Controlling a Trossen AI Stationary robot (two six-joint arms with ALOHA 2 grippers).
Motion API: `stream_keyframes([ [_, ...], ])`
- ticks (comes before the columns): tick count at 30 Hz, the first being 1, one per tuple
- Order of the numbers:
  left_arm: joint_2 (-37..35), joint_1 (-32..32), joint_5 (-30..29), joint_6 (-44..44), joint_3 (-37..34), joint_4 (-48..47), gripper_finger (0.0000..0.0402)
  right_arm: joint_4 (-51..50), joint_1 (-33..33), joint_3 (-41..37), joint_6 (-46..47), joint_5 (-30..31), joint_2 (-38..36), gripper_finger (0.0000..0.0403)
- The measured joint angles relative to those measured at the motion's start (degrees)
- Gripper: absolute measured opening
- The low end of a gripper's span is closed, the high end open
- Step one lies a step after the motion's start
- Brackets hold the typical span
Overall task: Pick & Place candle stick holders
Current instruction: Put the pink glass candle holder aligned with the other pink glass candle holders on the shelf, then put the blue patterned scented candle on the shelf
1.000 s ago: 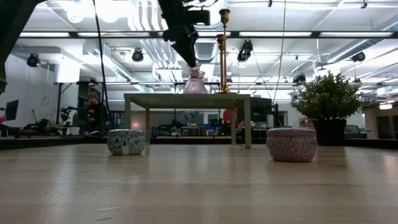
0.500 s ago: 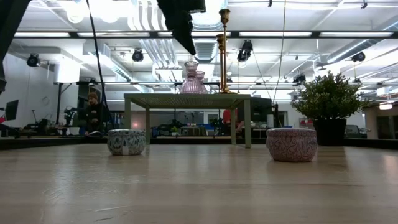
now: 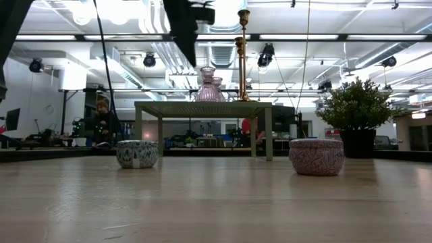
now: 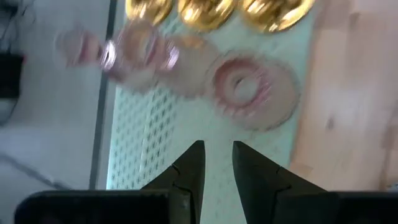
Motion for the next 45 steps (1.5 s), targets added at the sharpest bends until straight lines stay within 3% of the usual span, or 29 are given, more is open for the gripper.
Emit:
stream_keyframes([
  [13,0.2,1.55,7.07,-2.73,-9.76,8.21,0.0069,0.0,-0.02,0.0,-0.66,0.02,0.0,0.0052],
  [21,0.12,1.6,7.05,-3.1,-9.81,14.3,0.0068,-0.02,-0.02,0.0,-0.78,0.04,0.0,0.0052],
  [38,-0.08,1.6,7.18,-3.92,-9.74,13.76,0.0067,-0.02,-0.04,0.0,-0.89,0.09,0.0,0.0052],
  [45,-5.39,0.69,16.02,-8.12,-10.03,9.52,0.0068,-0.58,-0.02,0.0,-0.67,0.09,0.0,0.0052],
])
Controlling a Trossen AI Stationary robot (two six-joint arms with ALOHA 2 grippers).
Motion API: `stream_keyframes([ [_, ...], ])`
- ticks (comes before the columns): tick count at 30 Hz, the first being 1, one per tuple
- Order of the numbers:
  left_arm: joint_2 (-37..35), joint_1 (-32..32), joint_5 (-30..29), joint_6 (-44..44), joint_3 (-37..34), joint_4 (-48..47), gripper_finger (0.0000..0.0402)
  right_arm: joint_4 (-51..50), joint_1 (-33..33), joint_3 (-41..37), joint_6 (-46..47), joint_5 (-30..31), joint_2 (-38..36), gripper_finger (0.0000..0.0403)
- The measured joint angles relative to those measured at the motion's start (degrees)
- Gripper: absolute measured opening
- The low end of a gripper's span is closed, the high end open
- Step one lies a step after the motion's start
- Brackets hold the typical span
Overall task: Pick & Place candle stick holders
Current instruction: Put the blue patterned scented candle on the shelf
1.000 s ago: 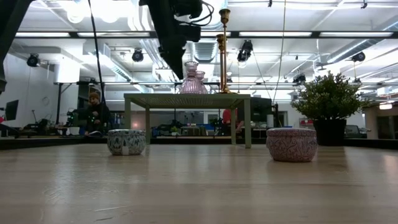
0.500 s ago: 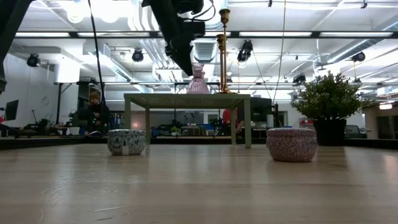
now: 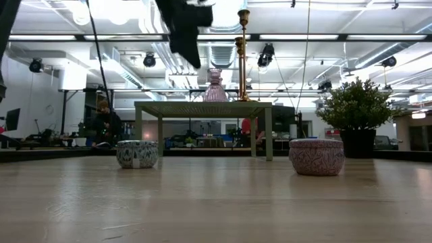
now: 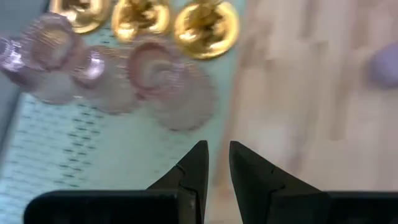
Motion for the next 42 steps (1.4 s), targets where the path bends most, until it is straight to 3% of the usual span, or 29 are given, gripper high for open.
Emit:
stream_keyframes([
  [5,-6.11,-0.6,8.57,-6.54,-3.96,-0.37,0.0073,-0.32,0.0,-0.02,0.03,0.0,0.0,0.0052],
  [9,-11.65,-2.39,10.64,-9.83,-9.6,-0.41,0.0106,-0.32,0.0,-0.02,0.03,0.0,-0.02,0.0052],
  [17,-19.82,-7.33,10.54,-16.5,-23.2,4.15,0.0241,-0.3,-0.15,-0.18,0.29,0.04,-0.02,0.0052],
  [21,-20.79,-10.7,10.44,-18.63,-28.44,6.89,0.0311,-0.3,-0.15,-0.7,1.11,0.04,-0.02,0.0052],
  [24,-20.23,-13.2,10.42,-18.41,-31.43,8.3,0.0342,-0.85,-0.15,-1.14,1.61,0.03,-0.02,0.0052],
  [31,-20.07,-16.81,9.93,-17.53,-39.74,18.83,0.0356,-0.73,-0.13,-2.05,4.6,0.04,-0.02,0.0052],
  [42,-16.73,-17.64,8.26,-17.56,-45.72,22.45,0.0353,-0.34,-0.11,-4.0,7.07,0.04,-0.02,0.0052],
])
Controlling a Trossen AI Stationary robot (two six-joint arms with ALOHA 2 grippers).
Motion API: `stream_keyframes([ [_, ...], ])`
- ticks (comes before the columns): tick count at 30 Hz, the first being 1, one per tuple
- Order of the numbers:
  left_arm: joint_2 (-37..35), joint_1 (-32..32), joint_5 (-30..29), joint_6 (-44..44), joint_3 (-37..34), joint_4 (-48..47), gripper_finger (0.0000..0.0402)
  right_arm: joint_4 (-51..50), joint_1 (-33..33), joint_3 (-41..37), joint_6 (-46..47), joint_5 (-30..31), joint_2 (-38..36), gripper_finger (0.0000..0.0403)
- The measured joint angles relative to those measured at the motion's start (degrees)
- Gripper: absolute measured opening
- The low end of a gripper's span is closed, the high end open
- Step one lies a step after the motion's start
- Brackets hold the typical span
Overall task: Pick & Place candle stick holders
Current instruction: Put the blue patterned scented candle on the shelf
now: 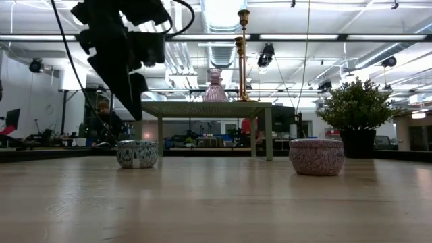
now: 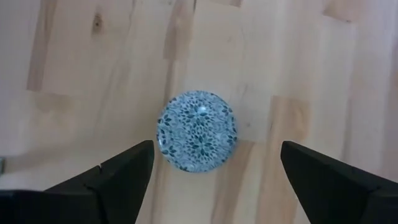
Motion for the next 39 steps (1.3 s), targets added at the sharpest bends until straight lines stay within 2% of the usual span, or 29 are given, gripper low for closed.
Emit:
stream_keyframes([
  [18,11.44,0.07,-1.22,0.94,-0.31,4.53,0.0353,0.24,0.0,-0.13,-0.11,0.0,0.0,0.0052],
  [29,13.13,0.07,-1.29,0.43,-0.81,7.27,0.0351,0.13,-0.02,-0.13,-0.31,0.0,0.0,0.0052],
  [39,13.1,0.1,-1.58,-0.73,-0.83,7.19,0.0297,0.11,-0.04,-0.17,-0.59,0.5,0.0,0.0052],
])
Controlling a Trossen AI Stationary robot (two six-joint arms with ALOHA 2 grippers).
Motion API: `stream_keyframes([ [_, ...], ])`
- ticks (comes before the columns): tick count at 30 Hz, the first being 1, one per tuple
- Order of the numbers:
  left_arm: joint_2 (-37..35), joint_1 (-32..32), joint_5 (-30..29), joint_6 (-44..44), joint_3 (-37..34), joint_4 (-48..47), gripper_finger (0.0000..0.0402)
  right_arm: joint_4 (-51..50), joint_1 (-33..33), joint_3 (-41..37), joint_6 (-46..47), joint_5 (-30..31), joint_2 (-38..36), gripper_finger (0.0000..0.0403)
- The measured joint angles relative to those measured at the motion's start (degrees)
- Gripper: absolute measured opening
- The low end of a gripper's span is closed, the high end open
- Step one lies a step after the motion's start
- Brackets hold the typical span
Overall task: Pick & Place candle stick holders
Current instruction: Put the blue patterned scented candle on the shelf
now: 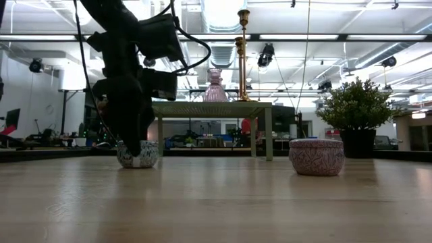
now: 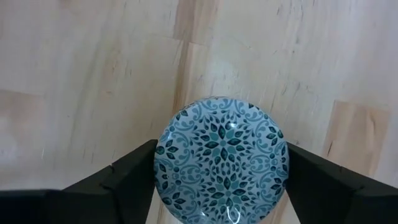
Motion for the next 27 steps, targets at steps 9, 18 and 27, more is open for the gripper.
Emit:
stream_keyframes([
  [9,-0.67,0.0,0.92,-1.85,-0.03,-0.54,0.0311,0.0,0.0,-0.22,0.2,0.98,0.0,0.0052],
  [18,-8.51,0.11,0.93,-3.71,1.75,-5.61,0.0304,0.2,0.0,-0.22,0.15,1.0,0.0,0.0052],
  [27,-13.53,3.43,0.54,-4.43,13.08,-22.33,0.0307,0.77,-0.55,-0.22,-1.83,1.03,0.0,0.0052],
])
